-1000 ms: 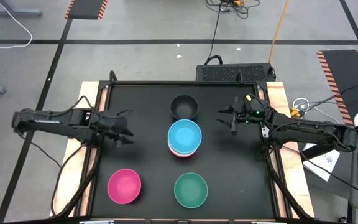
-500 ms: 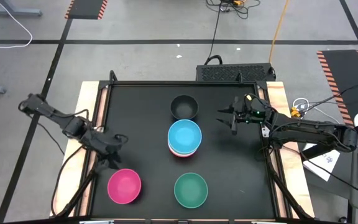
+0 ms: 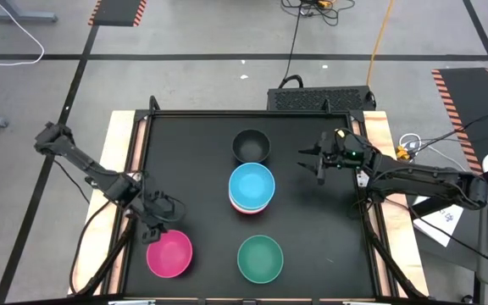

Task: Nest bowls inside each other
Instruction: Stack the pink bowl on the blue bowl

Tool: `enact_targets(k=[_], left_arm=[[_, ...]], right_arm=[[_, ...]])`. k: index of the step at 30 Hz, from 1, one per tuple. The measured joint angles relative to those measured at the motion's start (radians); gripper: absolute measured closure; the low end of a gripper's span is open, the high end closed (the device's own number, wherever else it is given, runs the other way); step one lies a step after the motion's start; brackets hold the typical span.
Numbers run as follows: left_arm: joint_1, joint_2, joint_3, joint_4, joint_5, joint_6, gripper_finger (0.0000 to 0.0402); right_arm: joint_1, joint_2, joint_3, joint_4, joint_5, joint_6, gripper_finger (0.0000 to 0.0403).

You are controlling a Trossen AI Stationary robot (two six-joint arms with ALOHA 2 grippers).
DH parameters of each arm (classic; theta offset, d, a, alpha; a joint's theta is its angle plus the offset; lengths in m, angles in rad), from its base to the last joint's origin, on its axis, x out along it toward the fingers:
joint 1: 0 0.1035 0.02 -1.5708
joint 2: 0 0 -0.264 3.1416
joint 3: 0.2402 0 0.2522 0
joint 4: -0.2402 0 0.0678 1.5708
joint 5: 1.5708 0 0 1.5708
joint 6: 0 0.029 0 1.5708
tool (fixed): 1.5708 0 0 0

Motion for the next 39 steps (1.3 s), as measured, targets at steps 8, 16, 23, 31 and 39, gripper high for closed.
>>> enact_targets(k=[8, 16, 23, 31, 39], left_arm=[[0.0, 0.02, 0.0, 0.023, -0.051, 0.083, 0.0211], [0.0, 0.018, 0.0, 0.025, -0.104, 0.138, 0.0211], [-0.003, 0.018, 0.0, 0.108, -0.023, 0.122, 0.0211], [-0.021, 0.02, 0.0, 0.171, 0.039, 0.117, 0.0211], [-0.021, 0.02, 0.0, 0.075, -0.023, 0.104, 0.0211]], right_arm=[[-0.036, -0.065, -0.008, -0.065, 0.0, -0.063, 0.0197], [-0.082, -0.131, -0.235, 0.235, -0.079, 0.077, 0.0197], [-0.084, -0.143, -0.265, 0.237, -0.078, 0.095, 0.0197], [-0.081, -0.147, -0.237, 0.238, -0.08, 0.095, 0.0197], [-0.081, -0.147, -0.236, 0.24, -0.104, 0.126, 0.0197]])
